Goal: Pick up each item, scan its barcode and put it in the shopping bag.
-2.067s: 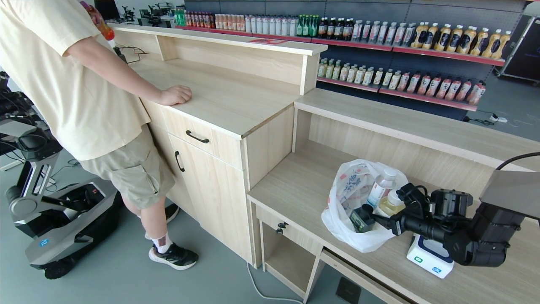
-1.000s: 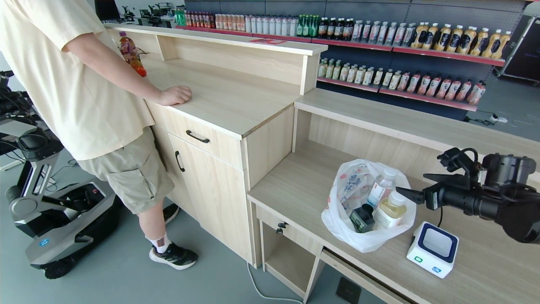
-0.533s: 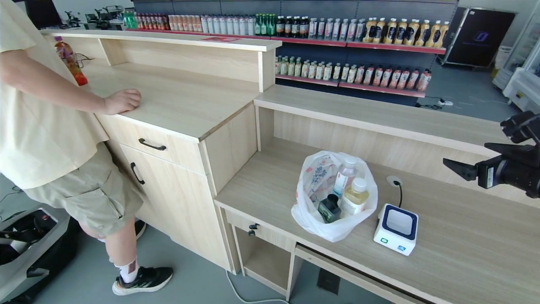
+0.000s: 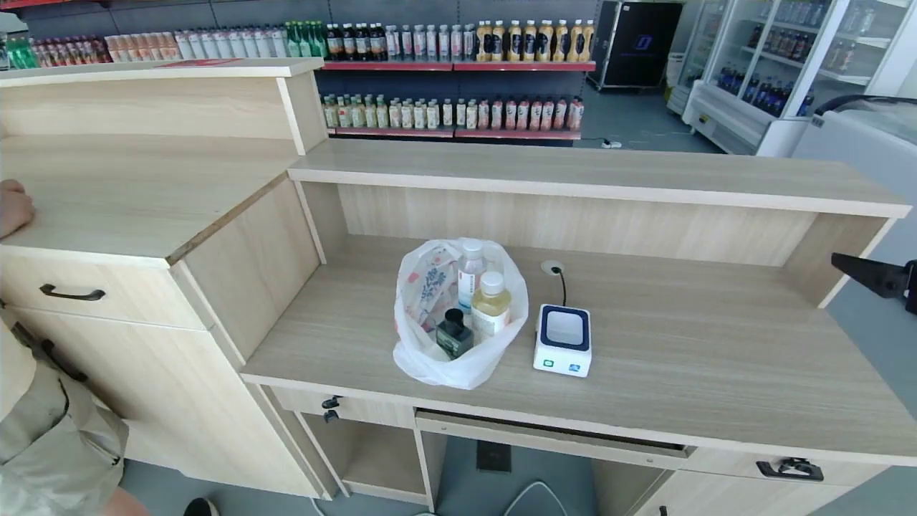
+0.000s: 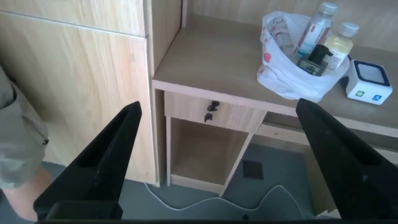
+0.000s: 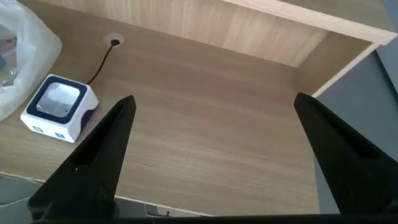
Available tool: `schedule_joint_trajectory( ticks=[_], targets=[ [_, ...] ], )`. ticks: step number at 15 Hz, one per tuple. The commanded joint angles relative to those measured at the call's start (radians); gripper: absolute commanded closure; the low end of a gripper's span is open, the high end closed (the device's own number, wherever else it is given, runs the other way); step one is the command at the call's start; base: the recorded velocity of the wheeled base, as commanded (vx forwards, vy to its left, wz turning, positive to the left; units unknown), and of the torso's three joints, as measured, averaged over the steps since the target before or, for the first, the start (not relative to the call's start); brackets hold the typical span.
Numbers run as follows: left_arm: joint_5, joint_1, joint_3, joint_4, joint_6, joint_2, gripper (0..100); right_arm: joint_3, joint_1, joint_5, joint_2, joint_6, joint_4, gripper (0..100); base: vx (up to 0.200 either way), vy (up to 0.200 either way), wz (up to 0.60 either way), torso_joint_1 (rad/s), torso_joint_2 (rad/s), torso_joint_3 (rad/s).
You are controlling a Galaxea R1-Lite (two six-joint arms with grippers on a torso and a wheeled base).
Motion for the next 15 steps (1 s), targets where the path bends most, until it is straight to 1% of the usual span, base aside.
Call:
schedule_joint_trajectory(
  ticks=[1,2,3,4,5,6,7,8,10,11,12,13,14,15],
  targets=[
    [0.000,0.000,0.000,0.000,0.000,0.000,0,0.100,0.010,-0.067,-0.153,0.014,0.004,0,0.000,0.000,-0.60,-0.183,0.36,0.178],
    [0.000,0.000,0.000,0.000,0.000,0.000,0,0.148,0.012,-0.088,-0.213,0.029,0.004,0,0.000,0.000,-0.60,-0.188,0.37,0.178],
    [0.000,0.000,0.000,0.000,0.000,0.000,0,0.187,0.010,-0.090,-0.262,0.040,0.004,0,0.000,0.000,0.00,-0.203,0.37,0.163],
    [0.000,0.000,0.000,0.000,0.000,0.000,0,0.256,0.015,-0.088,-0.334,0.063,0.001,0,0.000,0.000,0.00,-0.203,0.38,0.183],
    [0.000,0.000,0.000,0.000,0.000,0.000,0,0.309,0.039,-0.088,-0.397,0.105,0.001,0,0.000,0.000,0.00,-0.110,0.21,0.090],
    [0.000,0.000,0.000,0.000,0.000,0.000,0,0.388,0.049,-0.088,-0.472,0.170,-0.001,0,0.000,0.000,0.00,-0.051,0.08,0.046],
    [0.000,0.000,0.000,0.000,0.000,0.000,0,0.477,0.059,-0.088,-0.550,0.198,0.001,0,0.000,0.000,0.00,-0.017,0.06,0.032],
    [0.000,0.000,0.000,0.000,0.000,0.000,0,0.522,0.068,-0.088,-0.587,0.203,0.001,0,0.000,0.000,0.00,0.000,0.00,0.000],
    [0.000,0.000,0.000,0.000,0.000,0.000,0,0.697,0.124,-0.091,-0.785,0.212,0.001,0,0.000,0.000,0.00,0.000,0.00,0.000],
    [0.000,0.000,0.000,0.000,0.000,0.000,0,0.701,0.151,-0.094,-0.886,0.213,0.061,0,0.000,0.000,0.00,0.000,0.00,0.000],
    [0.000,0.000,0.000,0.000,0.000,0.000,0,0.701,0.182,-0.094,-0.989,0.213,0.183,0,0.000,0.000,0.00,0.000,0.00,0.000],
    [0.000,0.000,0.000,0.000,0.000,0.000,0,0.701,0.203,-0.096,-1.026,0.215,0.219,0,0.000,0.000,0.00,0.000,0.00,0.000],
    [0.000,0.000,0.000,0.000,0.000,0.000,0,0.701,0.262,-0.128,-1.126,0.221,0.297,0,0.000,0.000,0.00,0.000,0.00,0.000],
    [0.000,0.000,0.000,0.000,0.000,0.000,0,0.701,0.300,-0.189,-1.165,0.232,0.312,0,0.000,0.000,0.00,0.000,0.00,0.000]
  ],
)
